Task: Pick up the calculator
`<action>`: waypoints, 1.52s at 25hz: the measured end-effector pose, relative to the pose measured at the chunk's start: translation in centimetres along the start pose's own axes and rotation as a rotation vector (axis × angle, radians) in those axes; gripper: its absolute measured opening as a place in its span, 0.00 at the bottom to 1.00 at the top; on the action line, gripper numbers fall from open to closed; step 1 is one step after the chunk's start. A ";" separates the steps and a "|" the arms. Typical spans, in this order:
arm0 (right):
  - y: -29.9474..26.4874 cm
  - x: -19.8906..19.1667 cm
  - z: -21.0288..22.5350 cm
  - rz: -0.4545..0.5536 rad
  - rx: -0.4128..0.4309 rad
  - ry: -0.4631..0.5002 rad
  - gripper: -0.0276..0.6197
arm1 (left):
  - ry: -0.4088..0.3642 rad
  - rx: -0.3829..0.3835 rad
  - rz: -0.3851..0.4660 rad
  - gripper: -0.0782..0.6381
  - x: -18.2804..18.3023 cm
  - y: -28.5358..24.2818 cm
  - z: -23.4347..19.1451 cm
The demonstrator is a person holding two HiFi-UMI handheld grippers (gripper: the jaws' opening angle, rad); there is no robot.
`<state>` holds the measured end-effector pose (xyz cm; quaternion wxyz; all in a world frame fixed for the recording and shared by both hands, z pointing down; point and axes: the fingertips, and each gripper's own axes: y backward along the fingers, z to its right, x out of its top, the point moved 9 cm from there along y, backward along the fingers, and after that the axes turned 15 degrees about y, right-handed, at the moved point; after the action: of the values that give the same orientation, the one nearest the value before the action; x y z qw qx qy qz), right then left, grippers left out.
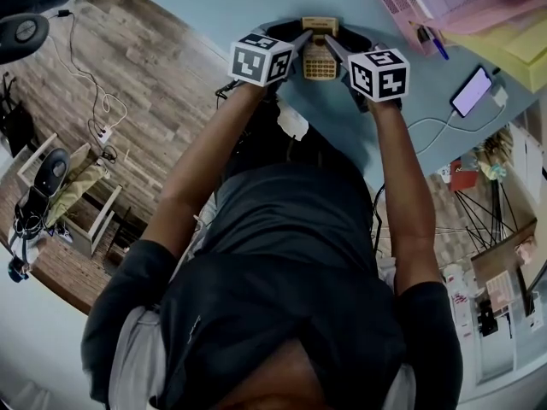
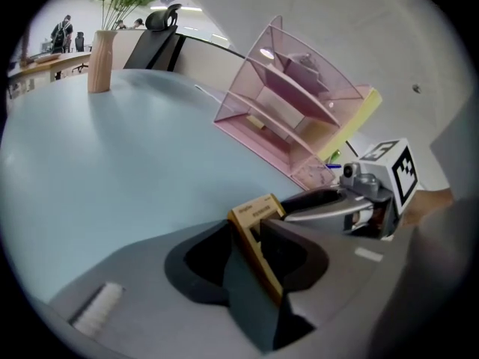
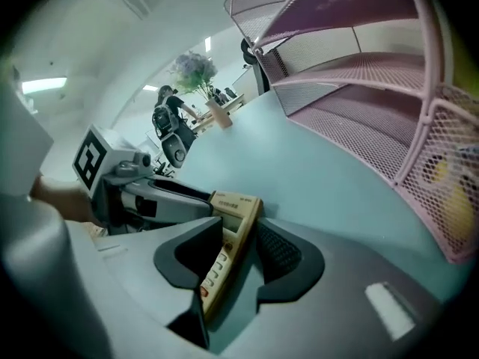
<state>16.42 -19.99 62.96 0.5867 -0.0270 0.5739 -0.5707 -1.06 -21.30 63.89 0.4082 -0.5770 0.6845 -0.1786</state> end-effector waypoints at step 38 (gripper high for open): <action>9.6 7.4 -9.7 0.307 -0.293 0.287 0.19 | -0.398 -0.130 0.254 0.35 3.2 12.1 7.0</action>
<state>13.45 -15.81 48.26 0.5688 0.0570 0.7254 -0.3835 -3.51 -19.45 49.92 0.5162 -0.5352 0.6677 0.0355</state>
